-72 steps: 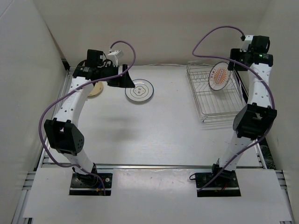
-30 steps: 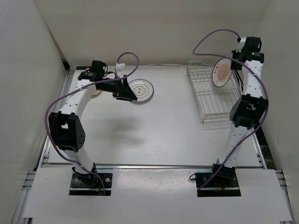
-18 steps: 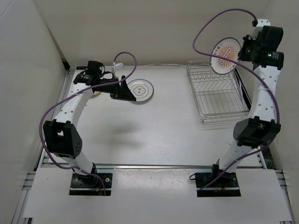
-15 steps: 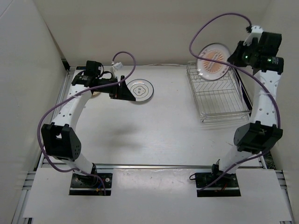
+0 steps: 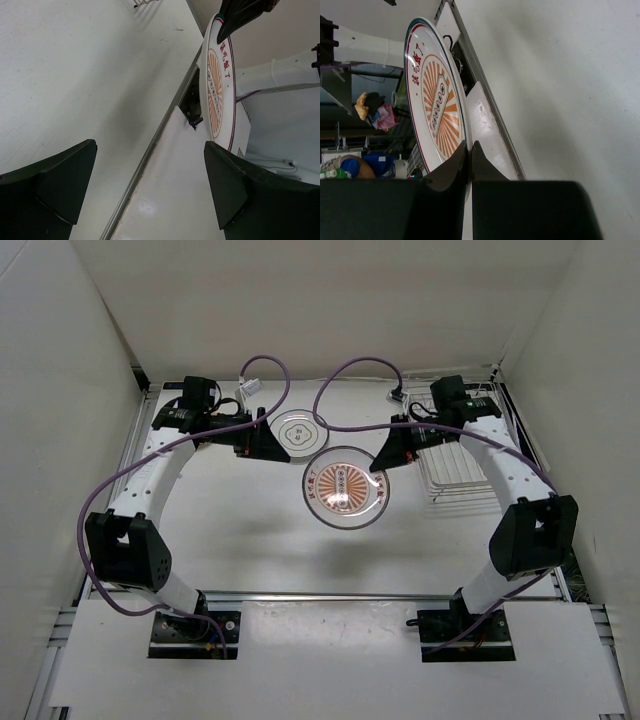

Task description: Unload the plates from the dish rack

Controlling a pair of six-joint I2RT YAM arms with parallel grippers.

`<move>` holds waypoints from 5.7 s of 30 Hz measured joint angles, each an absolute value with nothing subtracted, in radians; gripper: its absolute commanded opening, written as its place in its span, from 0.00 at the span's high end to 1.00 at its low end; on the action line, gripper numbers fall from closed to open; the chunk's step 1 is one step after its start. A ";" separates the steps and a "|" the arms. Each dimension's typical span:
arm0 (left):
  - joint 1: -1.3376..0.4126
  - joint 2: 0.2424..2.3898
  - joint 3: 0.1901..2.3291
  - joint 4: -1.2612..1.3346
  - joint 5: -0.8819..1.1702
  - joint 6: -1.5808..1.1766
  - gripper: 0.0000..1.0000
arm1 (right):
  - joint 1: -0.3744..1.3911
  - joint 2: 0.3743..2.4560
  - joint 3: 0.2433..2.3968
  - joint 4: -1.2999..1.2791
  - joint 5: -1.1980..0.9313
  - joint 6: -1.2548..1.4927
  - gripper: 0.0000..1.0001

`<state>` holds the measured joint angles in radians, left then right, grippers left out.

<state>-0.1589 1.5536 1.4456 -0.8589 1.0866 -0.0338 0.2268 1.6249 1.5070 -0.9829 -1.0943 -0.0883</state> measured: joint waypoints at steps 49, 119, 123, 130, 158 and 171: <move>-0.139 1.914 1.555 -0.754 0.913 -0.287 0.89 | 0.390 1.718 1.746 -0.922 -0.572 -0.132 0.21; -0.123 2.440 2.194 -0.809 0.391 -0.259 0.24 | -0.196 0.973 1.114 -1.012 -0.649 -0.257 0.09; -0.140 2.440 2.194 -0.812 0.356 -0.249 0.24 | -0.196 0.973 1.114 -1.007 -0.657 -0.252 0.08; -0.148 2.391 2.149 -0.823 0.294 -0.233 0.21 | -0.196 0.973 1.114 -0.983 -0.649 -0.244 0.08; 0.070 1.236 1.257 -0.725 -0.023 -0.132 0.18 | -0.207 0.692 0.875 -0.779 -0.134 0.027 0.00; 0.148 0.762 0.796 -0.671 -0.041 -0.059 0.15 | -0.208 0.559 0.774 -0.778 -0.109 0.019 0.00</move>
